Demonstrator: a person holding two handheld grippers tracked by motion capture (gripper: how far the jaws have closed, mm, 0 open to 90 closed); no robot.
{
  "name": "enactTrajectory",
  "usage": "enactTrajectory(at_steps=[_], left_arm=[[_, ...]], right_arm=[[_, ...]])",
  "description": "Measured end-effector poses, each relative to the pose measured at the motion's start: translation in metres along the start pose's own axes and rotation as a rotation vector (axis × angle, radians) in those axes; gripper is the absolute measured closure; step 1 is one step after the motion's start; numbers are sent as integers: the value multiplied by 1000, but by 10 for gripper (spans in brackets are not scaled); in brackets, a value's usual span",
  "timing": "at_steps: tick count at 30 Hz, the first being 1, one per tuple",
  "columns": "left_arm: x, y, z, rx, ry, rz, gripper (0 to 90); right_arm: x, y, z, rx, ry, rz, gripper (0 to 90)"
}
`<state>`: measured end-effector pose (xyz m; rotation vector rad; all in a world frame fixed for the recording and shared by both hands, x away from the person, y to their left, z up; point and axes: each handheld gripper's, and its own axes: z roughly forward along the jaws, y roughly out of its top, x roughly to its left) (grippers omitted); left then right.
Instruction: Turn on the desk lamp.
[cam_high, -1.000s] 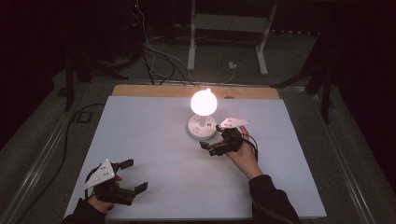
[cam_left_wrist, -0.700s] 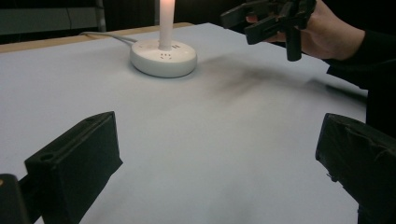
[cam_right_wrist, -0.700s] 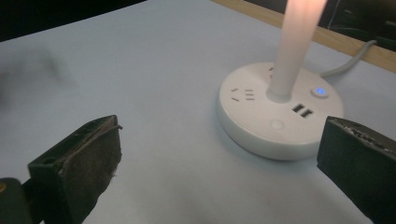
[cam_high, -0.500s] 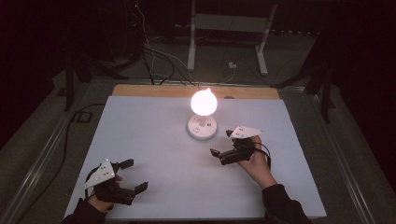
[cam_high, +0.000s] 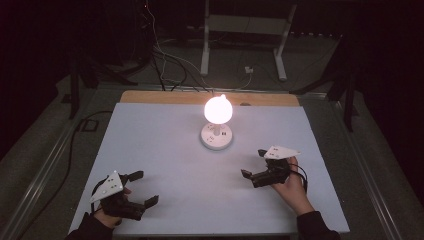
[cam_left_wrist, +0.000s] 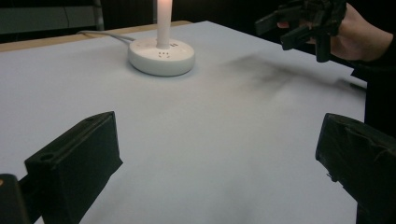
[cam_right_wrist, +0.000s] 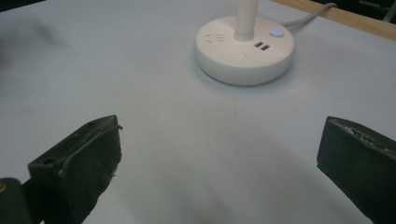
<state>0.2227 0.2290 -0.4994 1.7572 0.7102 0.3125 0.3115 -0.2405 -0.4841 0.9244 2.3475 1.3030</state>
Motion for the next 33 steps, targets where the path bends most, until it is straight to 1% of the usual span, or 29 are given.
enactTrajectory(at_steps=[1, 4, 6, 8, 12, 14, 18, 21, 22, 25, 28, 30, 33], left_arm=[[0, 0, 0, 0, 0, -1, 4], [0, 0, 0, 2, -1, 3, 4], [0, 0, 0, 0, -1, -1, 4], [0, 0, 1, 9, -2, 7, 4], [0, 0, 1, 5, -2, 2, 4], [0, -1, 1, 10, -1, 7, 4], [0, 0, 1, 7, -2, 2, 4], [0, -1, 1, 12, -3, 8, 4], [0, 0, 1, 9, -4, 6, 4], [0, -1, 1, 13, -3, 4, 4], [0, 0, 1, 12, -7, 7, 4], [0, -1, 1, 14, -7, 6, 4], [0, -1, 2, 16, -9, 8, 4]], right_arm=[[0, -2, -3, 0, -2, 8, 0], [0, -8, -12, -6, -6, 12, 0], [0, -13, -19, -5, -23, 8, 0], [0, -18, -25, -9, -29, 21, 0], [-1, -28, -36, -4, -49, 29, 0], [0, -33, -40, -2, -47, 39, 0], [0, -42, -47, 25, -63, 41, 0], [1, -49, -51, 49, -64, 46, 0], [1, -51, -53, 49, -65, 43, 0], [2, -59, -58, 60, -60, 56, 0], [3, -66, -63, 56, -60, 52, 0], [3, -70, -65, 56, -51, 61, 0], [3, -76, -64, 100, -66, 63, 0]])
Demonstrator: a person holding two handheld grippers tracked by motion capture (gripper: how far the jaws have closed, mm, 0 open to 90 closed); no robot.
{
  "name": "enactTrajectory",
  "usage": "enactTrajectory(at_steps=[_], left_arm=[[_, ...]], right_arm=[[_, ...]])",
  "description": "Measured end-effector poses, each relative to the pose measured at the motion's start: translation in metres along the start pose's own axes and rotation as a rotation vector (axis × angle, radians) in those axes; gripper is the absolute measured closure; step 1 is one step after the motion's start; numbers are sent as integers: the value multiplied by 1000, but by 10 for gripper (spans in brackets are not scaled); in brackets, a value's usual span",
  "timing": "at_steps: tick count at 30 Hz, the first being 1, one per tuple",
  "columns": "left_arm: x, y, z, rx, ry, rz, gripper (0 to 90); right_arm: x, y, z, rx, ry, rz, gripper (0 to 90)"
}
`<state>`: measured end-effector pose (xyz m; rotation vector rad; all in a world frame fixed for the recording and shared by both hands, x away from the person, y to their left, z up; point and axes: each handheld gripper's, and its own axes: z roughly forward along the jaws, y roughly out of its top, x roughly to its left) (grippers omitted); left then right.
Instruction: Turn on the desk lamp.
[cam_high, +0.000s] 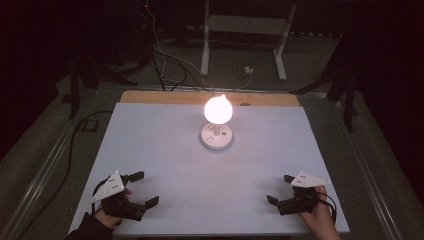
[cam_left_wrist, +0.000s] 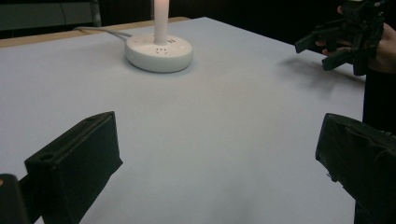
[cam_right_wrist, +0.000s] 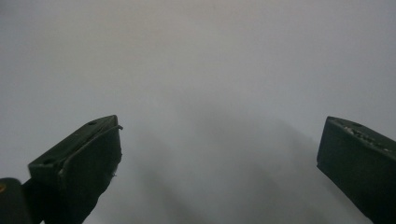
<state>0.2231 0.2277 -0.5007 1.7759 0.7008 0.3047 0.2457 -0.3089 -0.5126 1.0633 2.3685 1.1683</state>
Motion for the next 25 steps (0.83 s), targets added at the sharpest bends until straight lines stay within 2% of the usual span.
enactTrajectory(at_steps=[2, 4, 9, 12, 14, 25], left_arm=[[0, 0, 0, -1, -3, -2, 4], [0, 0, 1, 6, -3, 1, 4], [0, 0, 1, 4, -1, -2, 4], [0, 0, 1, 6, -1, -1, 4], [0, 0, 1, 4, -2, -5, 4], [1, -1, 2, 8, -1, -9, 4]], right_arm=[[-3, -1, 2, 19, 1, -4, 0], [-5, -1, 4, 16, 27, 8, 0], [-4, 2, 6, 2, 36, 7, 0], [-1, 3, 7, 18, 30, -16, 0], [0, 3, 7, 10, 34, -34, 0], [2, 3, 9, 34, 29, -46, 0]])
